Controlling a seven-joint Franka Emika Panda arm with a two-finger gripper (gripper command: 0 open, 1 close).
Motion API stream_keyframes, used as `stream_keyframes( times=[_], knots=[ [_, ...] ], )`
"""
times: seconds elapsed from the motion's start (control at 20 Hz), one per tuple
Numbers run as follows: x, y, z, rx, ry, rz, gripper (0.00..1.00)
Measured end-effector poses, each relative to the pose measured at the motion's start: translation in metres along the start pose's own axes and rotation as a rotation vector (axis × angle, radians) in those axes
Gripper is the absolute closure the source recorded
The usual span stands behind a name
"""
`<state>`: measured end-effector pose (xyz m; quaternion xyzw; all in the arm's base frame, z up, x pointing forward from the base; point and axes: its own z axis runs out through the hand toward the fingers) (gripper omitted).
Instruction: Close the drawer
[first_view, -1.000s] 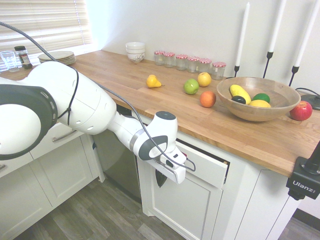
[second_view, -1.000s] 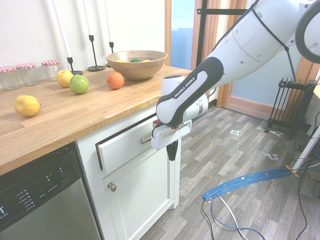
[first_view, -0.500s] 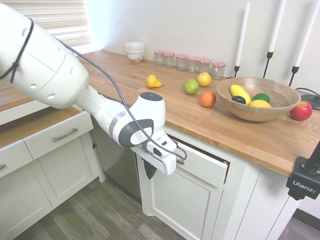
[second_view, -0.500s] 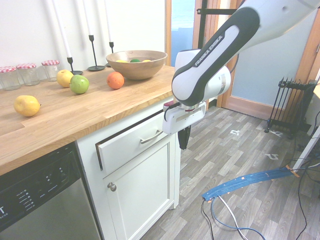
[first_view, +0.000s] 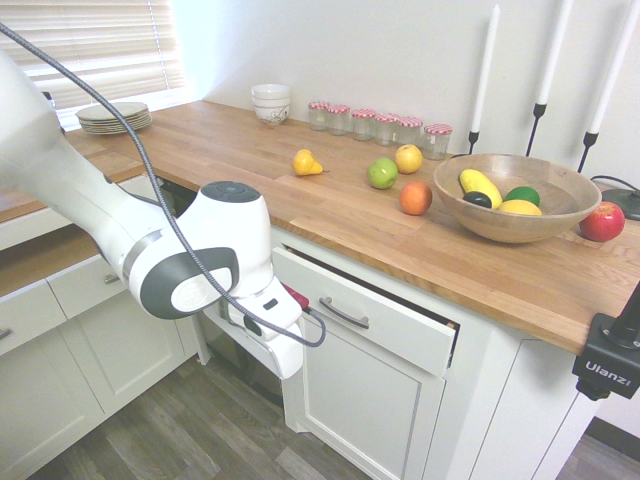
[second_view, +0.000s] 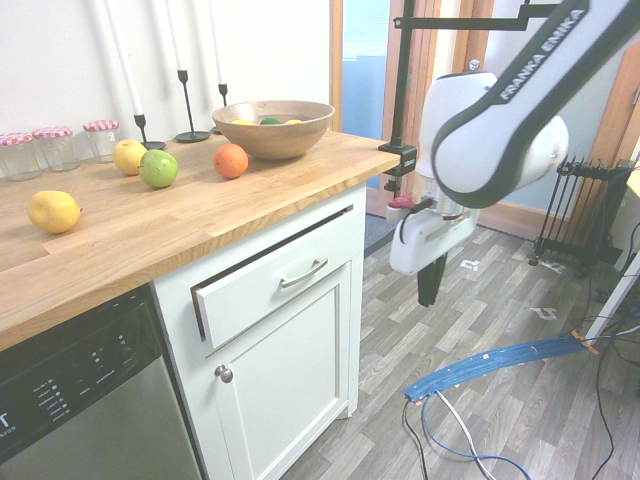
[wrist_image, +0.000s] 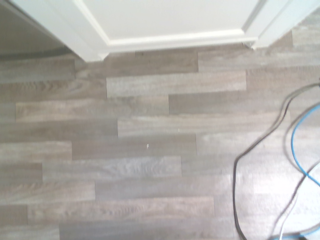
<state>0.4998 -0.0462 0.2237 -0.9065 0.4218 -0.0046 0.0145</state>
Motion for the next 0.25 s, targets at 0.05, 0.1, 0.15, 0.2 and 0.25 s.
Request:
stream_keyframes(
  times=[0.05,0.1,0.15,0.2,0.25],
  knots=[
    [-0.0028,0.0026,-0.0029,0.002,0.002,-0.001,0.00],
    [-0.0045,0.0041,-0.0050,0.003,0.003,-0.002,0.00],
    [-0.0052,0.0047,-0.0066,0.005,0.004,-0.003,0.00],
    [-0.0052,0.0045,-0.0078,0.006,0.006,-0.003,0.00],
    [-0.0051,0.0045,-0.0083,0.007,0.006,-0.003,0.00]
  ],
)
